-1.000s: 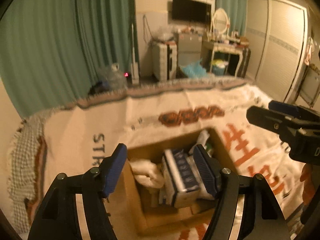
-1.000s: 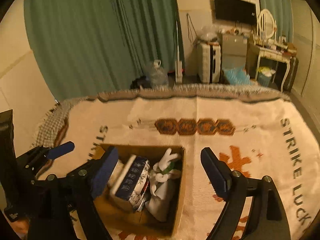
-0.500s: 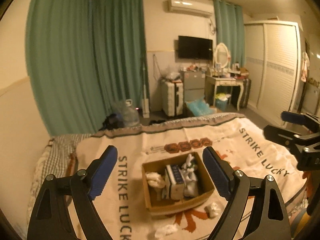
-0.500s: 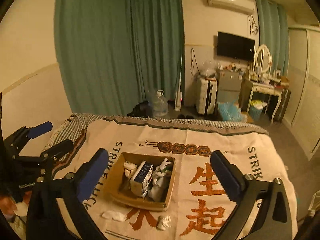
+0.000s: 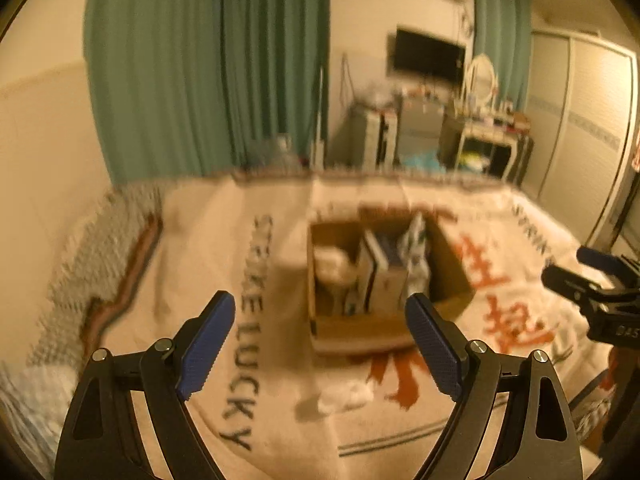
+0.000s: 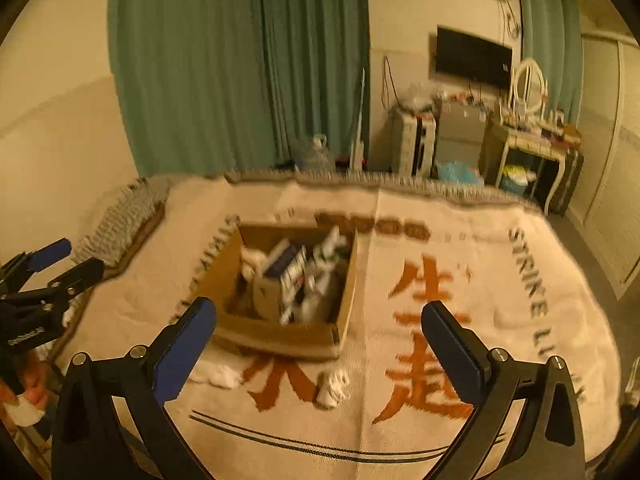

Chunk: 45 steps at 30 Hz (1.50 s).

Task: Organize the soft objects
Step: 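Move both tools back toward the last items on the blanket, then grasp the white cloth with the left tool while the right tool grasps a white sock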

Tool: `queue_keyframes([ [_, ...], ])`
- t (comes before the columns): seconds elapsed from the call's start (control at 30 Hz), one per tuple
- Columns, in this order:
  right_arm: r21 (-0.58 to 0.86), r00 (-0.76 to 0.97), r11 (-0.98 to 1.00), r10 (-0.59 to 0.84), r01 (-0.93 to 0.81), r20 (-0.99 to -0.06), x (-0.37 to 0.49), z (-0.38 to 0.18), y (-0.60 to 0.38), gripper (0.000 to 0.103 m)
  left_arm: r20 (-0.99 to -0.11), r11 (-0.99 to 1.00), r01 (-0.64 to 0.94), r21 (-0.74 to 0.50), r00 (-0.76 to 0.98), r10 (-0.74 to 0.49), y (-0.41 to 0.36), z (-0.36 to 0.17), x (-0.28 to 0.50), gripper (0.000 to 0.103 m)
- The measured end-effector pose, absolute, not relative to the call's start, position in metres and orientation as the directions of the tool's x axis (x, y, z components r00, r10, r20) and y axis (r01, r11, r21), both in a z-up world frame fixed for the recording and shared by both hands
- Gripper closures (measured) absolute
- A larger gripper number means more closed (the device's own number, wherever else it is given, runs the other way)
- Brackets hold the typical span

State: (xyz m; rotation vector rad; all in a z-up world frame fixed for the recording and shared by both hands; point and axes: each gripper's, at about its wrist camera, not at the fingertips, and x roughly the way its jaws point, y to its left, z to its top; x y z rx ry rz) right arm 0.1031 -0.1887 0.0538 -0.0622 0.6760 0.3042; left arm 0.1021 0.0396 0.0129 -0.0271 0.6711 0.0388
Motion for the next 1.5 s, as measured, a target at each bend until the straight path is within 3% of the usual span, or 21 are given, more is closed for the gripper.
queue_keyframes([
  [0.4, 0.002, 0.660, 0.976, 0.149, -0.218, -0.736, 0.156, -0.104, -0.192, 0.002, -0.759, 0.995, -0.090, -0.042, 0.650, 0.026, 0.021, -0.108, 0.131, 0.015],
  [0.67, 0.001, 0.582, 0.963, 0.163, -0.269, -0.796, 0.162, -0.150, -0.174, 0.037, -0.822, 1.000, -0.012, -0.027, 0.570, -0.015, -0.001, -0.155, 0.130, 0.015],
  [0.77, 0.014, 0.562, 0.967, 0.159, -0.255, -0.812, 0.165, -0.161, -0.173, 0.057, -0.842, 1.000, -0.021, -0.017, 0.539, -0.003, -0.002, -0.165, 0.135, 0.017],
  [0.8, 0.012, 0.556, 0.968, 0.155, -0.252, -0.817, 0.165, -0.163, -0.173, 0.068, -0.847, 0.999, -0.030, -0.024, 0.531, -0.004, -0.001, -0.167, 0.136, 0.017],
  [0.83, 0.014, 0.547, 0.968, 0.153, -0.251, -0.823, 0.165, -0.166, -0.173, 0.068, -0.852, 0.998, -0.037, -0.045, 0.523, -0.019, 0.000, -0.171, 0.137, 0.018],
  [0.9, 0.015, 0.549, 0.967, 0.157, -0.255, -0.821, 0.164, -0.168, -0.174, 0.068, -0.858, 0.996, -0.046, -0.077, 0.512, -0.042, 0.003, -0.175, 0.137, 0.037],
  [1.0, 0.018, 0.551, 0.967, 0.160, -0.254, -0.819, 0.163, -0.166, -0.174, 0.069, -0.862, 0.997, -0.030, -0.078, 0.504, -0.052, 0.001, -0.177, 0.136, 0.054],
  [1.5, 0.051, 0.592, 0.964, 0.201, -0.260, -0.781, 0.125, -0.109, -0.177, 0.069, -0.831, 0.993, 0.057, -0.100, 0.545, -0.114, -0.014, -0.115, 0.088, 0.057],
])
